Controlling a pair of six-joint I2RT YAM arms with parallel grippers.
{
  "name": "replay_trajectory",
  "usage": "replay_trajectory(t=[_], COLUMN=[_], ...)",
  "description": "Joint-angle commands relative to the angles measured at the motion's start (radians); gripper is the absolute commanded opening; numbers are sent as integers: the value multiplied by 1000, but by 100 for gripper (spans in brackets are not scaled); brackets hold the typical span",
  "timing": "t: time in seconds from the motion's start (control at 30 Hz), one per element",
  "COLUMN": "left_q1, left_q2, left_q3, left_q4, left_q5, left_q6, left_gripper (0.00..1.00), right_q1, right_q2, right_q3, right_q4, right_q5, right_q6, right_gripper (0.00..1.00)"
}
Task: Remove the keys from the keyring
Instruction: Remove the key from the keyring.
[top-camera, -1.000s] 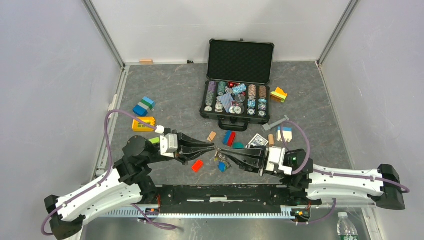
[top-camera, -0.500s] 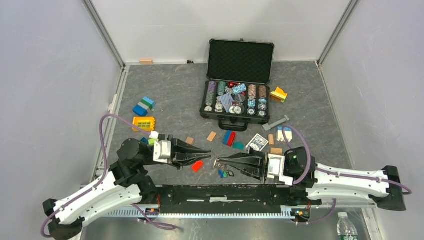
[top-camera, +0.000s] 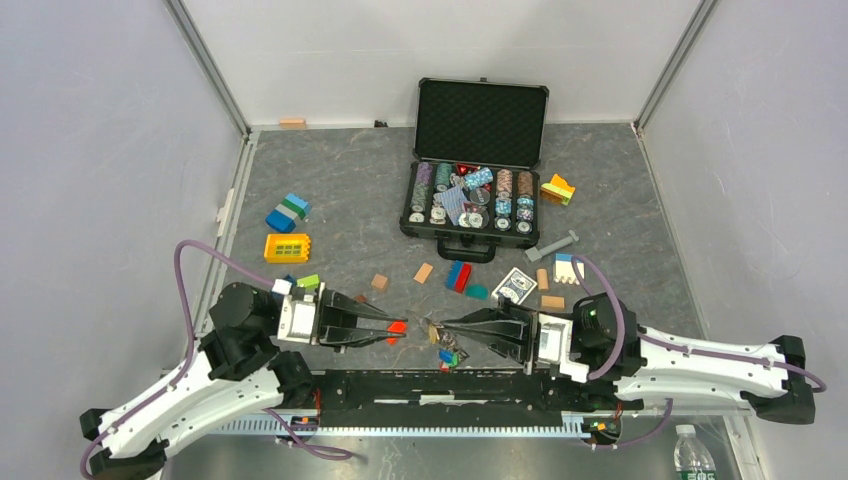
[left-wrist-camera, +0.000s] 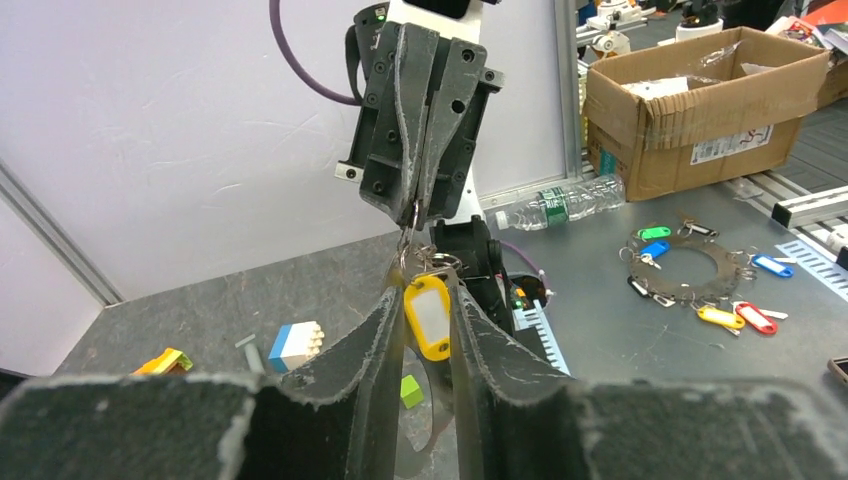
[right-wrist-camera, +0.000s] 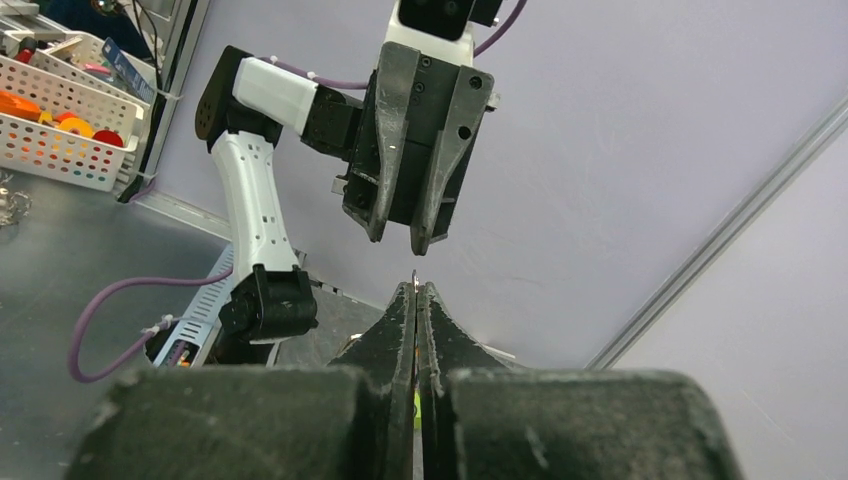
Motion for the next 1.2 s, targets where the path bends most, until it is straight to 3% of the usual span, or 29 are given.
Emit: replay_trajectory(t=[0.0, 0.17, 0.47, 1.17], left_q1=[-4, -3, -4, -3], left_q2=[-2, 47, 67, 151], left_q3=[31, 54, 71, -15], left_q4=[-32, -82, -51, 98], left_q5=[27, 21, 81, 196], left_q6=[39, 72, 70, -108], left_gripper=[32, 34, 38, 39], right_q1=[5, 5, 5, 5], right_q2=[-27, -27, 27, 27], right_q3=[73, 113, 290, 236], right_q4=[-7, -94, -451, -343], right_q5=[-57, -135, -273, -229], right_q6=[-60, -115, -278, -272], right_gripper=[0, 0, 0, 0])
